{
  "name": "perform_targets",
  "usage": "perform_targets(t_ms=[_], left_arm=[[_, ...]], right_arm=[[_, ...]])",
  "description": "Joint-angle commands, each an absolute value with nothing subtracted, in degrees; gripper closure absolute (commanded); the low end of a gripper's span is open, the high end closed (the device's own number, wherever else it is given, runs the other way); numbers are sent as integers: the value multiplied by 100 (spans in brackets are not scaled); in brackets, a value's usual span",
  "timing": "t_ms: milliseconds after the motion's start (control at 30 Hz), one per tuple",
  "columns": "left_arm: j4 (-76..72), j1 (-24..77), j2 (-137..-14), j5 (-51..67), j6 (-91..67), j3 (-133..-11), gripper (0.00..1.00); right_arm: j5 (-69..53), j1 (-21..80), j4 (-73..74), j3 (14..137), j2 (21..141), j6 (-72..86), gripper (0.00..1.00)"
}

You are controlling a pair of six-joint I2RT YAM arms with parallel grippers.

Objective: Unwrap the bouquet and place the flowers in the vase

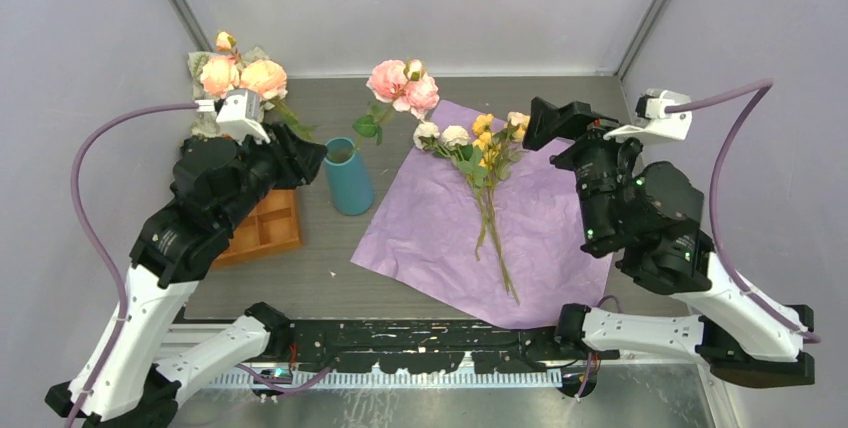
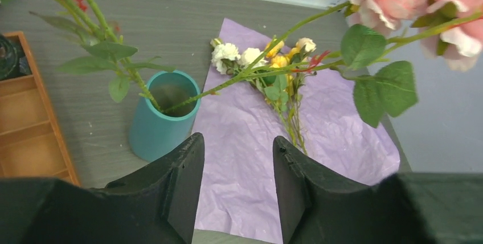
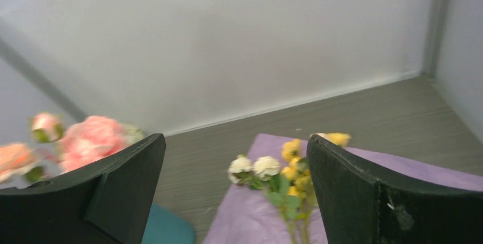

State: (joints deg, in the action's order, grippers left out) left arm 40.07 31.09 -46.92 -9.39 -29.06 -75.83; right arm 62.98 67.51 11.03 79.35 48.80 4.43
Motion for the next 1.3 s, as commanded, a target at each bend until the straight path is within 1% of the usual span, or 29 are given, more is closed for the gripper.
perform_targets(t_ms=[0, 67, 167, 267, 333, 400, 533, 633, 733, 867, 967, 1267], left_arm=[[3986, 3088, -4630, -1357, -3033, -7819, 52], [4186, 3091, -4608, -1758, -3011, -7988, 53], [4516, 3094, -4644, -2297, -2936, -8451, 55], [4741, 3093, -4637, -2561, -2870, -8813, 56], [4881, 3089, -4627, -2711, -2820, -9006, 56], [5058, 3091, -4629, -2897, -2749, -9189, 56], [5385, 3087, -4729, -3281, -2591, -9491, 56], [5464, 3092, -4845, -3212, -2569, -9499, 56], [5383, 3089, -4878, -3055, -2581, -9189, 56], [5333, 3090, -4840, -3041, -2640, -8848, 56], [5282, 3091, -4745, -2993, -2665, -8732, 56], [5219, 3088, -4520, -2945, -2722, -8583, 56]], right_arm=[[7304, 6067, 2149, 8097, 5160, 1001, 1], [6579, 5369, 3056, 8363, 5412, 1934, 0], [4914, 4019, 3970, 8734, 6112, 2737, 0], [3016, 2683, 4072, 8681, 6991, 3223, 0], [2005, 1957, 3864, 8502, 7473, 3450, 3], [1494, 1683, 3695, 8394, 7900, 3523, 8], [1214, 1626, 3596, 8384, 8651, 3454, 13], [1071, 1619, 3486, 8288, 9077, 3450, 18], [971, 1625, 3253, 8056, 9324, 3503, 27], [899, 1624, 3169, 8036, 9718, 3486, 41], [904, 1626, 3093, 7993, 10001, 3488, 48], [734, 1625, 2791, 7901, 10771, 3568, 49]])
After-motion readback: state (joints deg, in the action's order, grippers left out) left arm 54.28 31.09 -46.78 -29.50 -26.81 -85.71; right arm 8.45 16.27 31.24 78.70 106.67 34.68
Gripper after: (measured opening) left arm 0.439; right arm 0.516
